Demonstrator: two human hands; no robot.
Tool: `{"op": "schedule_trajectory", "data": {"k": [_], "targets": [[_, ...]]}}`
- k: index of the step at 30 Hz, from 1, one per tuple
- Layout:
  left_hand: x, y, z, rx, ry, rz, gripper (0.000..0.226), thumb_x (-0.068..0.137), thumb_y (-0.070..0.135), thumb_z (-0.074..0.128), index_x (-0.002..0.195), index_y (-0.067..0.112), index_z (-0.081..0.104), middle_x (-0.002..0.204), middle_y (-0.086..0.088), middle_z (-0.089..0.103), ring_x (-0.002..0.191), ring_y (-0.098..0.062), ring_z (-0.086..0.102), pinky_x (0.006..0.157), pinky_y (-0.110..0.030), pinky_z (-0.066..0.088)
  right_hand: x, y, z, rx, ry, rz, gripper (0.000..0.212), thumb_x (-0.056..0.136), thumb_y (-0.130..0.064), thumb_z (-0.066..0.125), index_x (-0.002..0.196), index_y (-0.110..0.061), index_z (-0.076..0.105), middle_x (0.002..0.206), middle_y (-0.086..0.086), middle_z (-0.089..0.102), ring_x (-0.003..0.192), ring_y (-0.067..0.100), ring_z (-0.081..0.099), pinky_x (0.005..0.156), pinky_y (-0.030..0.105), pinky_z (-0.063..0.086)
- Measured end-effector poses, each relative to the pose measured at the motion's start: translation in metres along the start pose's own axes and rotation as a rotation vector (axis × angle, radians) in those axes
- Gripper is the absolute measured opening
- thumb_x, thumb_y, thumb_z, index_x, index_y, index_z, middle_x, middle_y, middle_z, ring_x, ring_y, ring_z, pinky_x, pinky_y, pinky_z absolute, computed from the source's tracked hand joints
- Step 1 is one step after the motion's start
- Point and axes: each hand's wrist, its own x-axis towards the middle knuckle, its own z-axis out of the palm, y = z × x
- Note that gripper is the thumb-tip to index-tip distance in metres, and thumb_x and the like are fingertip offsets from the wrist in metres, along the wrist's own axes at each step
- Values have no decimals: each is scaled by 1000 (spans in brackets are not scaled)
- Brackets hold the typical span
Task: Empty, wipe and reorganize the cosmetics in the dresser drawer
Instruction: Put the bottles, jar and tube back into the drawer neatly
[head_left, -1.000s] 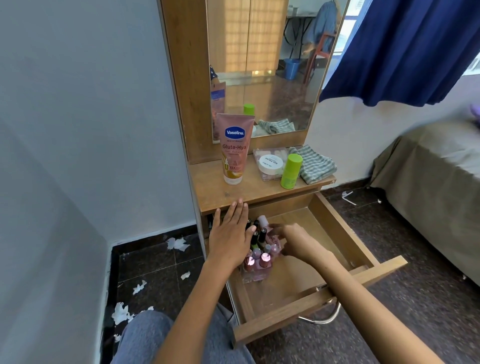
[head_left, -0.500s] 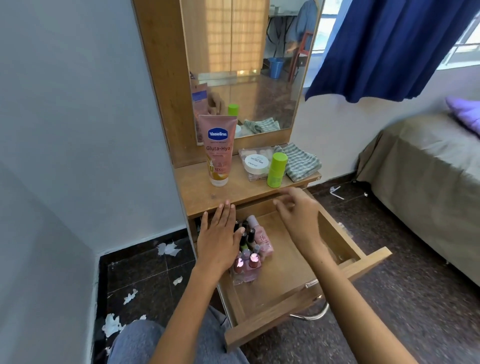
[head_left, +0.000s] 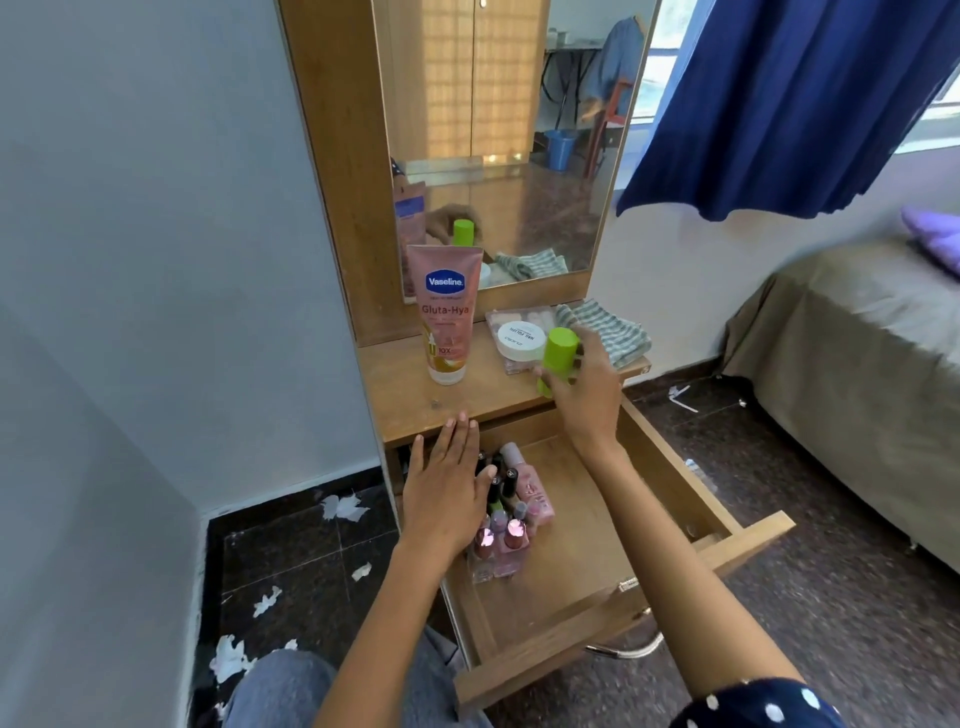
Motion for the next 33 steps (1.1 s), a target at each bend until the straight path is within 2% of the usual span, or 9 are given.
{"op": "schedule_trajectory", "data": {"k": [5, 10, 13, 15, 19, 22, 26, 29, 33], "targets": [[1, 0, -1, 10, 6, 3, 58, 103, 41, 16, 152, 17, -5, 159, 2, -12, 145, -11, -13, 117, -40, -8, -22, 7, -50, 81, -262, 50, 57, 64, -17, 88, 113, -13, 59, 97, -3, 63, 87, 12, 59, 75, 22, 48], [0, -1, 2, -10, 15, 4, 58, 103, 40, 17, 151, 17, -5, 158, 3, -11, 144, -10, -14, 116, -39, -9, -57, 33, -74, -11, -632, 194, 55, 49, -5, 93, 93, -16, 60, 94, 6, 65, 85, 22, 65, 75, 37, 56], [1, 0, 2, -6, 4, 2, 58, 103, 41, 15, 151, 17, -6, 158, 3, -12, 144, -10, -14, 116, -39, -10, -78, 38, -67, -76, -666, 205, 55, 48, -4, 92, 89, -13, 57, 90, 4, 63, 78, 16, 59, 62, 20, 48], [1, 0, 2, 0, 5, 2, 58, 103, 41, 15, 151, 17, -6, 158, 3, -12, 144, -11, -13, 116, -39, -10, -87, 36, -61, -131, -686, 201, 56, 49, -6, 92, 87, -13, 52, 85, 0, 59, 76, 17, 54, 53, 16, 38], [1, 0, 1, 2, 6, -2, 57, 103, 41, 15, 151, 17, -5, 159, 3, -11, 145, -10, -12, 115, -39, -10, -99, 34, -43, -248, -744, 184, 56, 54, -8, 87, 90, -13, 45, 96, 8, 58, 82, 20, 48, 54, 28, 26], [1, 1, 1, 13, 6, -4, 57, 103, 41, 15, 151, 18, -5, 159, 2, -11, 145, -11, -12, 114, -38, -11, -104, 35, -33, -280, -739, 179, 55, 55, -10, 86, 91, -14, 44, 103, 9, 55, 83, 20, 47, 50, 22, 26], [1, 1, 1, 10, 6, -2, 57, 103, 41, 15, 151, 17, -4, 159, 2, -10, 145, -11, -12, 114, -39, -11, -105, 33, -28, -301, -747, 204, 57, 57, -10, 87, 95, -13, 46, 106, 7, 52, 85, 17, 45, 55, 27, 28], [1, 0, 1, 13, -2, -2, 57, 103, 42, 15, 151, 17, -4, 159, 2, -10, 145, -11, -12, 115, -40, -10, -102, 31, -27, -300, -739, 214, 57, 58, -10, 87, 95, -14, 43, 107, 7, 50, 86, 17, 43, 50, 19, 26], [2, 1, 1, 24, -5, -2, 58, 103, 42, 14, 151, 17, -5, 159, 2, -10, 145, -12, -11, 115, -40, -10, -102, 32, -25, -307, -723, 200, 57, 59, -8, 85, 102, -5, 47, 109, 12, 53, 86, 18, 42, 56, 30, 21]]}}
